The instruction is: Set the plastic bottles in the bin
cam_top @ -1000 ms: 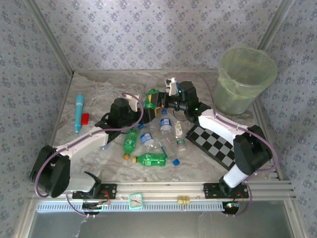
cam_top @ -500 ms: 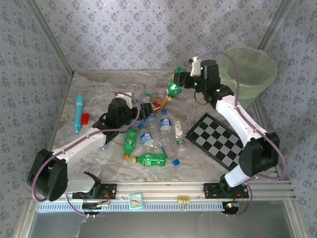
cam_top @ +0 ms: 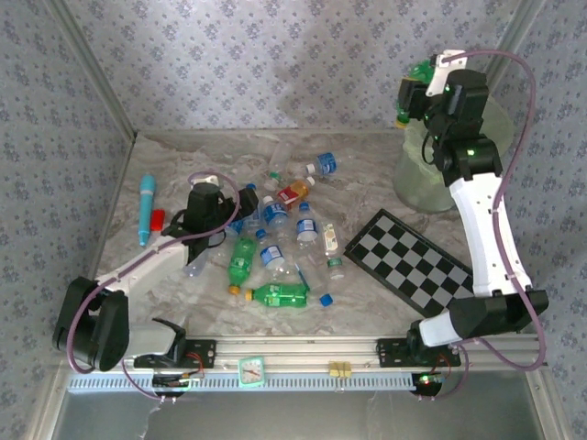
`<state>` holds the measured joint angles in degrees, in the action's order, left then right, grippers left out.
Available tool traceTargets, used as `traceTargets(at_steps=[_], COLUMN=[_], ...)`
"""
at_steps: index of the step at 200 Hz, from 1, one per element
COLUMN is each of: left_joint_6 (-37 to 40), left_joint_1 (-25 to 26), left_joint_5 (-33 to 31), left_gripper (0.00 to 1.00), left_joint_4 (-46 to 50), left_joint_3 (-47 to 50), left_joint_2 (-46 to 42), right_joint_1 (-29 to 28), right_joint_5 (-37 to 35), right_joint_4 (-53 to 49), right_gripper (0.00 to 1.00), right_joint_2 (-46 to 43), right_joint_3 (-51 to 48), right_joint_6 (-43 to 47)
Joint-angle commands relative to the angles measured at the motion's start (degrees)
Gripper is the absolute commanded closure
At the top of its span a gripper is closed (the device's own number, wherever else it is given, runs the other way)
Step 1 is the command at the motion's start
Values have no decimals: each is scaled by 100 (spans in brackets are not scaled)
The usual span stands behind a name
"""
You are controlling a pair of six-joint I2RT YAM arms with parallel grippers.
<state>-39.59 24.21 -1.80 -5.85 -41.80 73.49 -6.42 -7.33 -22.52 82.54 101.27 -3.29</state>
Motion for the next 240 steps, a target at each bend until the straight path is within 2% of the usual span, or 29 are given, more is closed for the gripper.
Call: traceTargets(at_steps=[1,36,62,78,110,175,195,240], left_joint_6=[-92,-66,-13,2,-4,111,130,189], left_joint_1=[-47,-48,-48,-49,-48,-48,-48,-48], left_joint_5=[-31,3,176,278,378,418,410,313], left_gripper=[0,0,0,0,0,0,0,0], left_joint_4=[-22,-69,-151,-197,-200,-106,-87,4], left_joint_3=[-20,-73,-117,-151,-188,-105,-78,-56], left_joint_2=[-81,-60,3,61,121,1,-35,-121], right_joint_1=[307,840,1179,1362,1420,1501,1497,1483], right_joint_5=[-937,-1086,-820,-403,21,315,326,239], right_joint_4=[-173,-150,-416,-824,-1569,-2365,-2485,-2364], right_gripper=[56,56,56,56,55,52,48,30], right_joint_2=[64,337,728,1052,1716,2760,2933,2778], right_joint_3=[-56,-230,-189,-15,341,1099,1276,1334], right_joint_6=[327,220,56,-151,-264,-393,-442,-524])
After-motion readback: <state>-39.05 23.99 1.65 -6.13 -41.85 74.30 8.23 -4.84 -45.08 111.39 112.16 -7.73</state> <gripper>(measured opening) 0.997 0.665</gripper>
